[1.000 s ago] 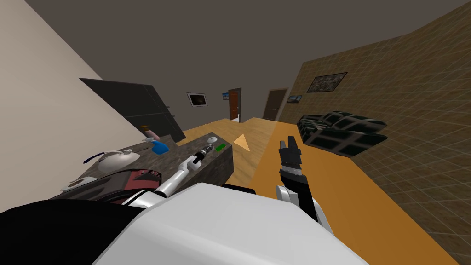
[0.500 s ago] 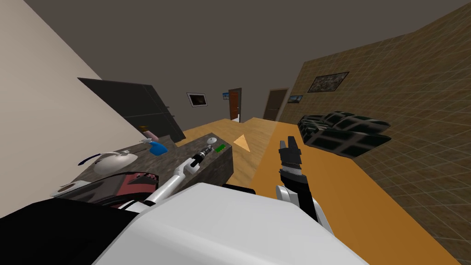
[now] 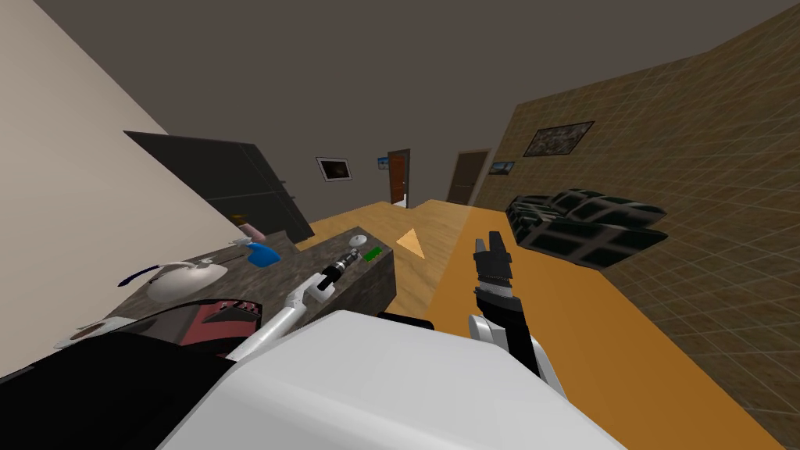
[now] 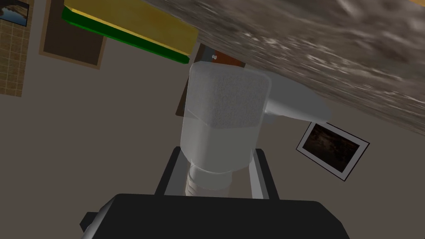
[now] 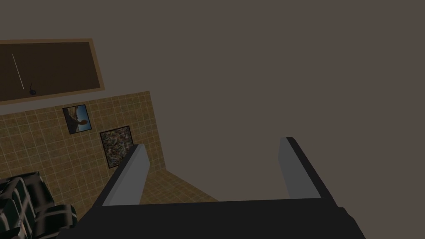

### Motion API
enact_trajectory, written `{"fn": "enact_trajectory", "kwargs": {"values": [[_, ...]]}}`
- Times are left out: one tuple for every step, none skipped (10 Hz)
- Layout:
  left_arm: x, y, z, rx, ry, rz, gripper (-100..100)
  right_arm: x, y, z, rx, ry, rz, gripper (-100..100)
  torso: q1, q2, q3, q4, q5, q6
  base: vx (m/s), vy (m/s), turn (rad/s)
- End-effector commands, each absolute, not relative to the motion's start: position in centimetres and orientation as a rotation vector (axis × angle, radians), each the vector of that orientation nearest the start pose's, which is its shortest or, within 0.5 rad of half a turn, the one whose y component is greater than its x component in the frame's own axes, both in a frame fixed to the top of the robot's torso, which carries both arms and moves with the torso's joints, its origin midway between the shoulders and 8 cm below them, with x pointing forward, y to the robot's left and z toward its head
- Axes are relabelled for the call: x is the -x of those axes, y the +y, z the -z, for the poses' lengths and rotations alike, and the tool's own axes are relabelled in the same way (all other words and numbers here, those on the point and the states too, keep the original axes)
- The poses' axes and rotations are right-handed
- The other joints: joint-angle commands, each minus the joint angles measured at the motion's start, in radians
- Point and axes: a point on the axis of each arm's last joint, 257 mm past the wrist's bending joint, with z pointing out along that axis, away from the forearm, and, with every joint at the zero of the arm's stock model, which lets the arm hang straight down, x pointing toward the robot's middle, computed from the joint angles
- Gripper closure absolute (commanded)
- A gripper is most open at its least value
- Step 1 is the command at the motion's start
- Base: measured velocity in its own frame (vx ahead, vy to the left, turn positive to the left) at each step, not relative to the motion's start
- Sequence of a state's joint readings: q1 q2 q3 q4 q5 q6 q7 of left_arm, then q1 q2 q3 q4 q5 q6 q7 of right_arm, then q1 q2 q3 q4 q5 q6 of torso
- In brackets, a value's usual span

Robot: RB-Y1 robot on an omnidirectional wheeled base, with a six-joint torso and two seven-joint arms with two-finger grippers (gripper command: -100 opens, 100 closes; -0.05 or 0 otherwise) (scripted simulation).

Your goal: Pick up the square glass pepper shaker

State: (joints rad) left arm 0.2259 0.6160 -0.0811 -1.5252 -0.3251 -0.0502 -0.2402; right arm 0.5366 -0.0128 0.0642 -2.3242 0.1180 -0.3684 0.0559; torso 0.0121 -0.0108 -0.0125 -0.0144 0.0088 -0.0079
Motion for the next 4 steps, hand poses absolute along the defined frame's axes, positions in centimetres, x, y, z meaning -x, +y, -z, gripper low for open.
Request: {"fn": "enact_trajectory", "kwargs": {"values": [[-44.10, 40.30, 31.42, 0.370, 1.821, 0.282, 100, -35.81, -25.18, -0.46, -0.655, 0.787, -1.193, 0, 0.000, 0.000, 0.000, 0.000, 0.000, 0.000, 0.070, -0.006, 0.007], [-44.23, 39.49, 30.49, 0.356, 1.805, 0.300, 100, -35.81, -25.18, -0.46, -0.655, 0.787, -1.193, 0, 0.000, -0.001, -0.001, -0.001, 0.000, 0.000, 0.033, 0.001, 0.014], [-44.22, 40.04, 30.87, 0.362, 1.813, 0.290, 100, -35.81, -25.18, -0.46, -0.655, 0.787, -1.193, 0, 0.000, 0.000, 0.000, 0.000, 0.000, 0.001, 0.010, 0.001, 0.002], [-44.25, 40.00, 30.72, 0.362, 1.811, 0.292, 0, -35.81, -25.18, -0.46, -0.655, 0.787, -1.193, 0, 0.001, 0.001, 0.000, 0.000, 0.000, 0.001, 0.000, 0.000, 0.000]]}}
